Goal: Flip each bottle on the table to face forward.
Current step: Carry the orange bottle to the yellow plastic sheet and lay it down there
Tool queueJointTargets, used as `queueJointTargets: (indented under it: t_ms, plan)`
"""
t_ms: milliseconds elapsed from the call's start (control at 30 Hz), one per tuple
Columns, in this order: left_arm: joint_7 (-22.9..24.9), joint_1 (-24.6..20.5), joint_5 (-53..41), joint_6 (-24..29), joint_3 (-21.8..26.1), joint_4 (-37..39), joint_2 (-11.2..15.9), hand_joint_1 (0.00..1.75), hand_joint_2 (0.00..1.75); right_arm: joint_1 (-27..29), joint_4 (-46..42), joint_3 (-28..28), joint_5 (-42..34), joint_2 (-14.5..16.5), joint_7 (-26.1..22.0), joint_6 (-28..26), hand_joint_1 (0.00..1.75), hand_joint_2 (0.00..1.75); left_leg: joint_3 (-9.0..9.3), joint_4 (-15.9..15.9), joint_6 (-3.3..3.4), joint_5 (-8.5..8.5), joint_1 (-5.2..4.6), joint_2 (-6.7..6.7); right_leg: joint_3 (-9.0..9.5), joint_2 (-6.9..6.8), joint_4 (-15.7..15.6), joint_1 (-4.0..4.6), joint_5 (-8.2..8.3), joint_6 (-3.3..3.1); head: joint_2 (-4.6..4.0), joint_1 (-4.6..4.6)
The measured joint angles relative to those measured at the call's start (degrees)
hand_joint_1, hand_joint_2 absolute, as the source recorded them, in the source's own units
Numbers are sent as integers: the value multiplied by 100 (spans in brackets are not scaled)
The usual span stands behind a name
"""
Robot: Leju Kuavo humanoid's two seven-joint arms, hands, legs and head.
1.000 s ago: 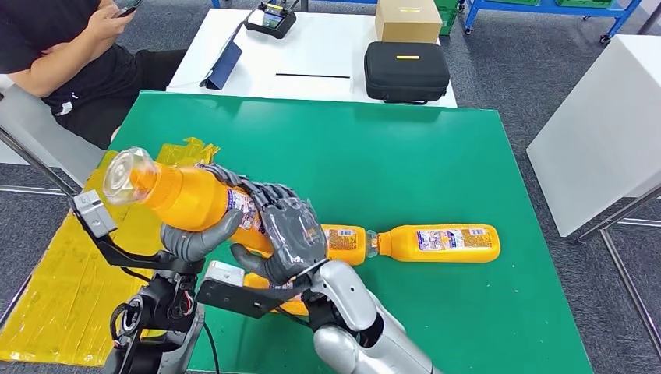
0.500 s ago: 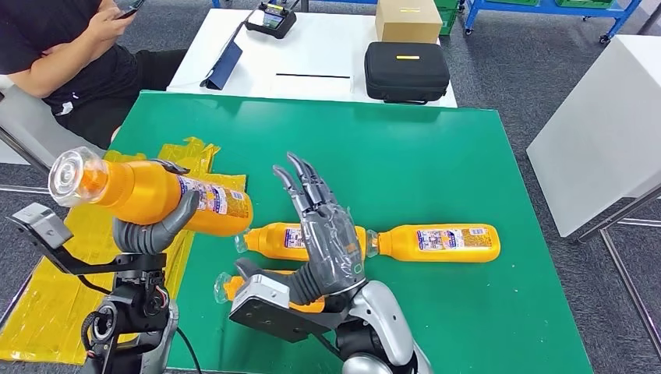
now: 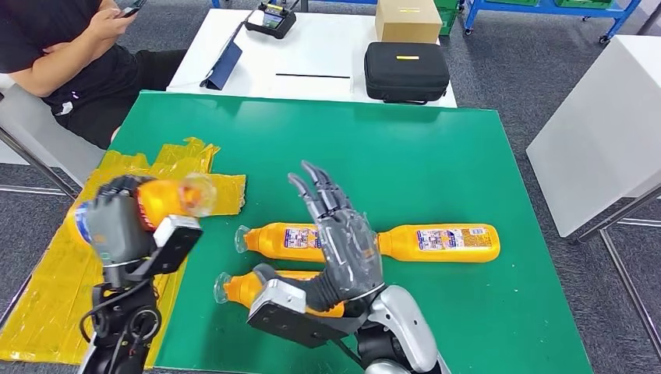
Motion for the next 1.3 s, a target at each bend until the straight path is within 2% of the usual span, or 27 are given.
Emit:
queueJointTargets:
  t_ms: [133, 300, 433, 567, 633, 767, 800, 900, 933, 1067, 1300]
  plan:
    - [303, -20, -742, 367, -202, 974, 103, 175, 175, -56, 109, 320, -177, -101, -54, 90, 0, 175, 0, 1, 0, 0, 0, 0, 0, 0, 0, 0, 1, 1, 0, 0]
    - [397, -42, -893, 440, -345, 1602, 192, 175, 175, -107, 233, 523, -261, -207, -99, 96, 0, 175, -2, 1, 0, 0, 0, 0, -1, 0, 0, 0, 1, 1, 0, -1]
    - [413, -72, -902, 424, -397, 1832, 237, 175, 175, -155, 301, 594, -285, -265, -99, 118, 0, 0, -3, 1, 0, 0, 0, 0, -2, 0, 0, 1, 1, 1, 0, -1]
    - [483, -85, -947, 364, -436, 2033, 274, 175, 175, -212, 383, 709, -335, -352, -87, 373, 0, 175, -3, 1, 0, 0, 0, 0, -2, 0, 0, 1, 1, 0, 0, -1]
    - [520, -90, -959, 364, -466, 2192, 286, 175, 175, -237, 452, 801, -313, -421, -61, 495, 0, 175, -3, 1, 0, 0, 0, 0, -2, 0, 0, 1, 1, 0, 0, -1]
    - [624, -114, -964, 363, -489, 2490, 295, 169, 175, -307, 589, 940, -293, -519, -34, 584, 0, 0, -3, 1, 0, 0, 0, 0, -2, 0, 0, 0, 1, 1, 0, 0]
    - [655, -132, -964, 363, -489, 2562, 295, 126, 175, -343, 625, 966, -298, -533, -28, 618, 0, 0, -3, 1, 0, 0, 0, 0, -2, 0, 0, 0, 1, 1, 0, 0]
    - [726, -201, -959, 348, -479, 2752, 295, 0, 44, -454, 749, 1026, -311, -556, 18, 736, 0, 0, -3, 1, 0, 0, 0, -1, -1, 0, 0, 1, 1, 1, 0, 0]
    - [753, -223, -957, 339, -468, 2801, 295, 0, 0, -482, 791, 1042, -301, -562, 58, 775, 0, 0, -3, 1, 0, 0, 0, -1, -1, 0, 0, 1, 1, 1, 0, -1]
    - [900, -289, -1030, 328, -369, 2927, 290, 0, 0, -545, 1009, 1066, -181, -580, 319, 958, 0, 175, -3, 1, 0, 1, 1, 0, -1, 0, 0, 1, 1, 1, 0, -1]
    - [902, -320, -1143, 427, -128, 2965, 241, 0, 0, -576, 1569, 1061, -25, -620, 563, 1091, 0, 175, -3, 1, 0, 0, 0, -1, -2, 0, 0, 1, 1, 1, 0, 0]
